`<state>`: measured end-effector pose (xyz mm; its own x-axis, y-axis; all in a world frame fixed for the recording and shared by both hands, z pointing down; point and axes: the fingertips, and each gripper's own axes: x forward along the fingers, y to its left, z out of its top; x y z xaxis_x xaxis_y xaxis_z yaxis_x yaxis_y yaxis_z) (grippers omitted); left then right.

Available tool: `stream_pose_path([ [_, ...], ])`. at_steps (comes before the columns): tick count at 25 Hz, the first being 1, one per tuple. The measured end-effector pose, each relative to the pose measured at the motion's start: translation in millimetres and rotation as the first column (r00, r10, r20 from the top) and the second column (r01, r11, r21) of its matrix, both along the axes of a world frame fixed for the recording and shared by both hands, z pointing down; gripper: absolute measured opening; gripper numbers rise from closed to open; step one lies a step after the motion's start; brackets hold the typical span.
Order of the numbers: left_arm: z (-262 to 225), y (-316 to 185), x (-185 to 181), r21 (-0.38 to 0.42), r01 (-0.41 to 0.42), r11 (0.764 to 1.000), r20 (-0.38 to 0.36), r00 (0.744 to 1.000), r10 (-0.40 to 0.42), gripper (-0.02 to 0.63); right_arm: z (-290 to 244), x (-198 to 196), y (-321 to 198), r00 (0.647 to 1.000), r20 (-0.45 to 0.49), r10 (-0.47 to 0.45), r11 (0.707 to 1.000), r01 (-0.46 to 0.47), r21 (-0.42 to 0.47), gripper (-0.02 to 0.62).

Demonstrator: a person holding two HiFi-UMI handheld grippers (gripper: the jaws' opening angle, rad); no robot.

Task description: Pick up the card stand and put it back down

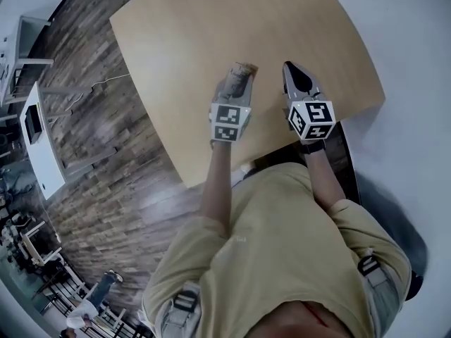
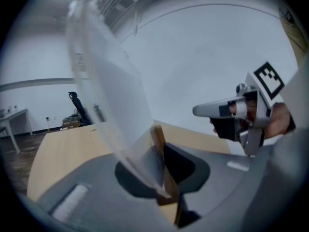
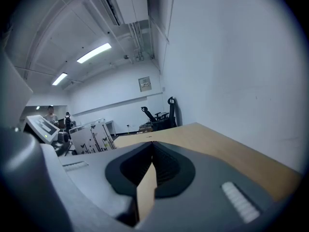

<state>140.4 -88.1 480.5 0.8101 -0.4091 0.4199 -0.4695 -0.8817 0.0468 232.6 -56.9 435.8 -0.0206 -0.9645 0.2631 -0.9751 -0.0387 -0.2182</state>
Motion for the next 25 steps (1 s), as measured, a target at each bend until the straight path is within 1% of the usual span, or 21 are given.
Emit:
stream_pose_path([
  [2,-28.2,2.0,-14.9,0.013,0.051,0.999,-0.054,0.997,-0.05,0.044,-18.8,-12.5,4.1,0.999,-0.022,-0.026,0.999,0.026,0.022,0.006],
  [5,-66.9,4.9,-38.4,0.074,0.106,0.992,-0.11,0.989,-0.098,0.044,-43.7,-35.2,7.4,0.996,-0.05,-0.072,0.995,0.075,0.063,0.006],
  [8,-99.9,9.3,-65.3,0.123,0.179,0.976,-0.148,0.976,-0.161,0.044,-65.1,-63.5,9.2,0.99,-0.072,-0.125,0.987,0.131,0.096,0.006],
  [11,-127.5,11.8,-93.8,0.139,0.263,0.955,-0.182,0.954,-0.237,0.044,-89.3,-91.3,7.7,0.979,-0.086,-0.183,0.973,0.193,0.125,0.006],
  [13,-142.8,14.3,-113.5,0.133,0.32,0.938,-0.206,0.935,-0.289,0.044,-106.6,-107.6,8.8,0.97,-0.106,-0.221,0.962,0.234,0.142,0.006],
  [15,-152.8,18.1,-135.6,0.143,0.37,0.918,-0.218,0.916,-0.336,0.044,-118.7,-124.5,11.4,0.959,-0.126,-0.252,0.95,0.27,0.155,0.006],
  [16,-155.2,20.8,-148.5,0.16,0.397,0.904,-0.212,0.908,-0.361,0.044,-122.0,-133.9,13.3,0.955,-0.132,-0.267,0.945,0.286,0.159,0.006],
  [18,-160.3,28.2,-174.6,0.219,0.444,0.869,-0.188,0.893,-0.409,0.044,-124.9,-154.2,17.3,0.944,-0.139,-0.299,0.933,0.32,0.164,0.006],
  [20,-170.4,36.5,-194.9,0.269,0.47,0.84,-0.175,0.882,-0.438,0.043,-126.0,-173.7,20.3,0.932,-0.144,-0.334,0.92,0.355,0.167,0.006],
  [23,-178.8,43.2,-219.1,0.299,0.493,0.817,-0.175,0.87,-0.46,0.043,-127.8,-201.0,20.7,0.91,-0.15,-0.386,0.897,0.409,0.168,0.006],
  [25,-178.0,45.0,-236.2,0.285,0.522,0.803,-0.187,0.853,-0.488,0.043,-127.7,-217.9,21.0,0.894,-0.153,-0.42,0.882,0.442,0.165,0.006],
])
